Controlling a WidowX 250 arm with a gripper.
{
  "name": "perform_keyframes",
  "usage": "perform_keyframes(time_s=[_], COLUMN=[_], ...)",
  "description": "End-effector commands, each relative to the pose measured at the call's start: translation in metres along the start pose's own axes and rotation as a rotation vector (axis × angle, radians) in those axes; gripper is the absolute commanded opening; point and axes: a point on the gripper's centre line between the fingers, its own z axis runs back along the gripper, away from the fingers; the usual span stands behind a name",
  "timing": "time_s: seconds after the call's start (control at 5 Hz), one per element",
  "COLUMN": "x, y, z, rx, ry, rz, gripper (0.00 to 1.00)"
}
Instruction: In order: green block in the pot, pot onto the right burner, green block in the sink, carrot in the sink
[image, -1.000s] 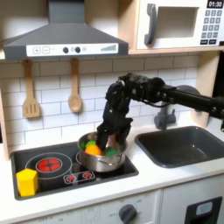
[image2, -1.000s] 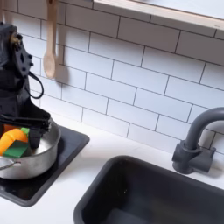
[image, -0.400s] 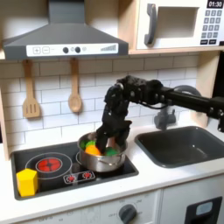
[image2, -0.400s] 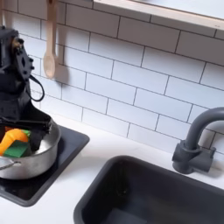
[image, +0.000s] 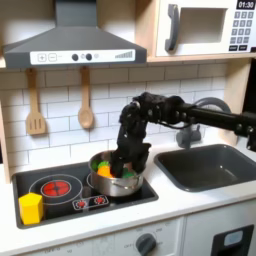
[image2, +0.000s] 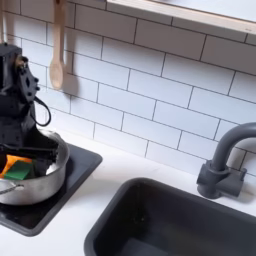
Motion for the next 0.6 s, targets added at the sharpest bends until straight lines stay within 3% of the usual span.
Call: perform_keyframes(time_s=[0.0, 0.2, 0.4], x=[0.0017, 0.0009, -0.0009], y=[-0.0001, -0.0002, -0.002], z=[-0.0043, -0.0063, -0.0057], rx=[-0.001, -0.001, 0.002], ry=[-0.006, 0.0, -0.002], rz=[-0.005, 0.001, 0.006], gripper=[1.0, 0.0, 0.0])
